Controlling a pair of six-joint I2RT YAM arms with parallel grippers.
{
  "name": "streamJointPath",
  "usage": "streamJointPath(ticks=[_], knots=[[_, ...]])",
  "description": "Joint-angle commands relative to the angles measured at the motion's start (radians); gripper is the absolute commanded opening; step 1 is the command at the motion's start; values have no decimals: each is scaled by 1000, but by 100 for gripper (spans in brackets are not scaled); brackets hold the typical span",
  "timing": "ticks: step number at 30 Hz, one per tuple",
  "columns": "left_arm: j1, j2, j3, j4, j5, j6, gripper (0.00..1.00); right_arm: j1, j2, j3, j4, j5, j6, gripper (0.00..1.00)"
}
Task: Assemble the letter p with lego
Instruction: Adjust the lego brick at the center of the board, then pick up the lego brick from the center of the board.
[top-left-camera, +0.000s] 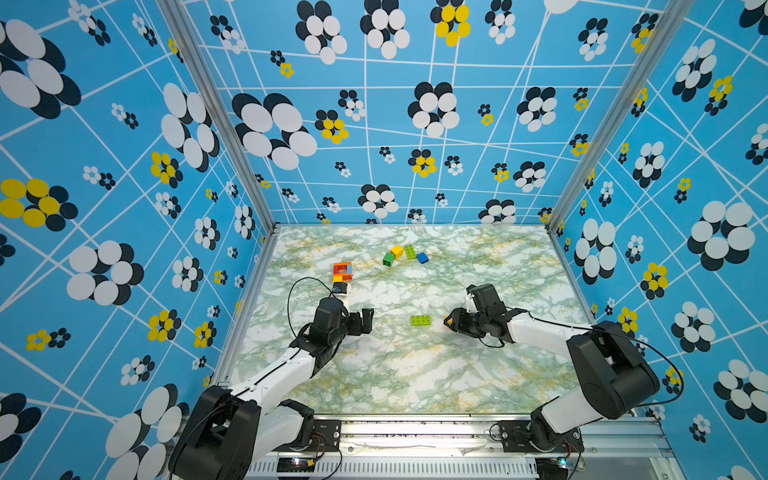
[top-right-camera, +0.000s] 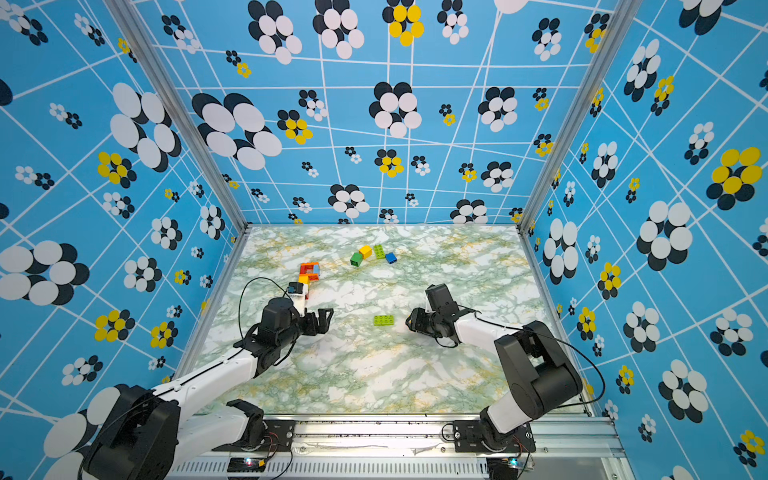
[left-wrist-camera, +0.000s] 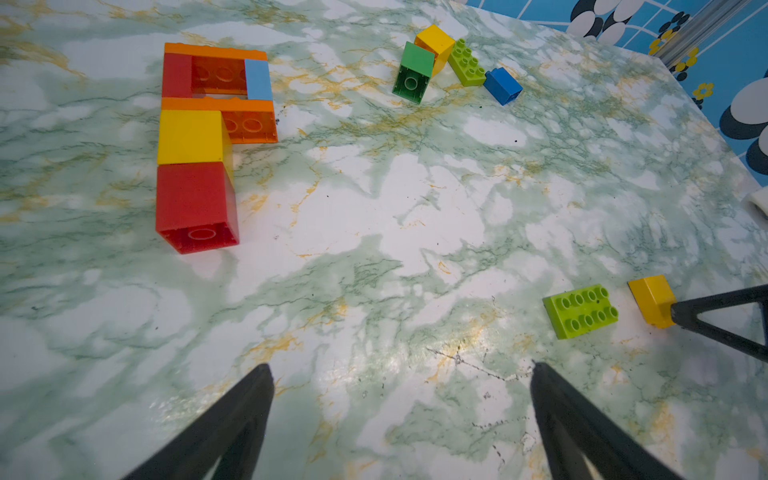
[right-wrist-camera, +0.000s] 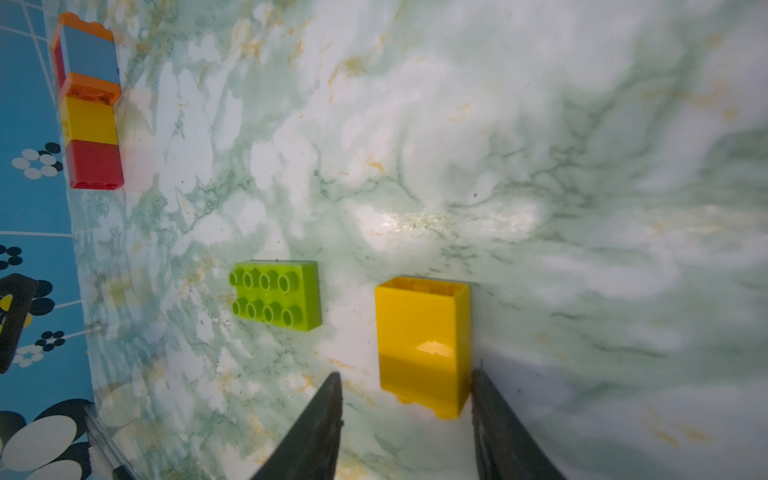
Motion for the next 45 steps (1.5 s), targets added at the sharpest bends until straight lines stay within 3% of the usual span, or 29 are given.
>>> streamJointPath(ticks=[1,7,13,19,24,33,45], knots=[[-5,-3,28,-24,-9,10,97,42,55,19,53,-40,43,49],[-54,22,63,-39,-6,12,95,55,96,71,95,-40,42,45],[-155,102,160,-86,-3,57,91,48,-82,63,-50,66,-85,47],[-273,275,334,-176,14,130,90,-25,-247,47,-217,208,-224,50],[-395,485,551,-347,44,280,89,-96,-372,22,-263,251,-254,52],[-414,795,880,-562,154,441,84,-112,-601,-46,-248,302,-260,56],[-456,1003,1133,-672,83,519,79,-112,-659,-113,-224,293,-262,57]])
